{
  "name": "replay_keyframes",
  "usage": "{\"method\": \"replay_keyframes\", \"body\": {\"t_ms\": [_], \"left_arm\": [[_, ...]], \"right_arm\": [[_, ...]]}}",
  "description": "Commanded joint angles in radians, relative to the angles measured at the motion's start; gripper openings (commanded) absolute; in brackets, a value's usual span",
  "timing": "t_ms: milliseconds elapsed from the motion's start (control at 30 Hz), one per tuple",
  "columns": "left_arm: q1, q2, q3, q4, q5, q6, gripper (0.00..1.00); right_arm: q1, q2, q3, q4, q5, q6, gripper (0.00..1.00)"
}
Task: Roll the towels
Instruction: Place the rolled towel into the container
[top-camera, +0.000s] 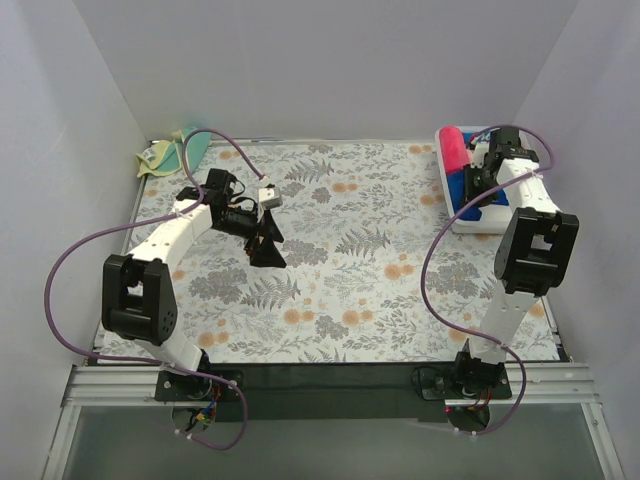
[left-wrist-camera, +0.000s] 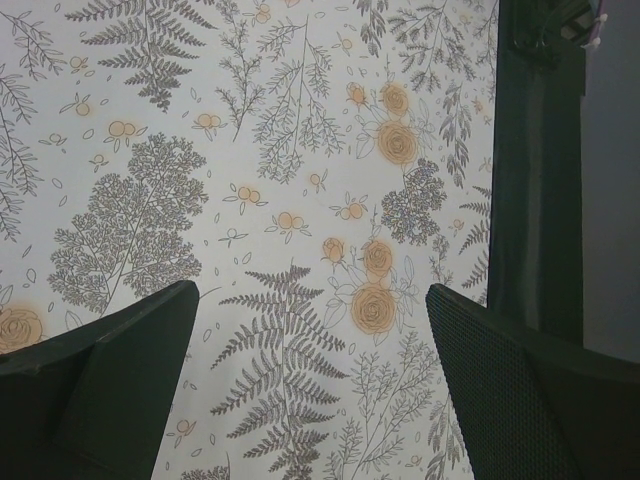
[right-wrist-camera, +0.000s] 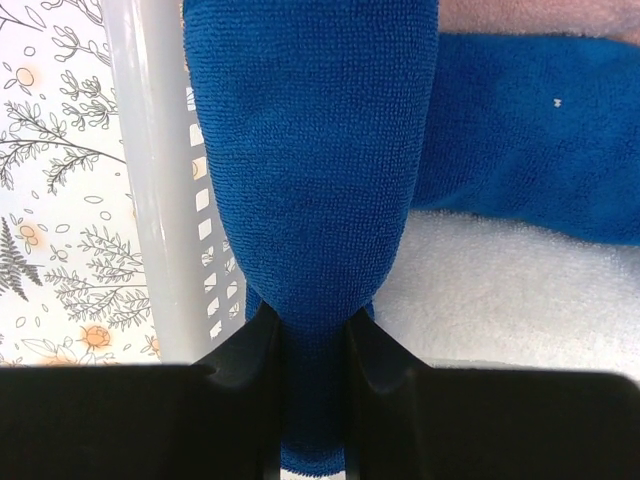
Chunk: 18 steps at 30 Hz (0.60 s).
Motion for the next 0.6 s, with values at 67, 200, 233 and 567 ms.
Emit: {"method": "replay_keyframes", "body": {"t_ms": [67,200,233,567], "left_arm": [[0.005,-0.074,0.001,0.042,-0.015,-0.042,0.94],[0.006,-0.079,0.018,0.043,-0.017,-0.05,0.95],[0.006,-0.081,0.021,0.043,-0.02,-0.051,0.95],[0.118,-0.111,0.071,0.123,-0.066,-0.174,0.98]], "right_arm": [[0.009,-0.068,-0.035,-0.031,0.018,0.006,0.28],[0.009,-0.122,-0.034,-0.038,0.013,-0.003,0.45],[0.009,-0.145,-0.032,-0.04,0.01,-0.008,0.49],[0.007,-0.291,-0.017,-0.06,0.001,-0.072,0.9]]}}
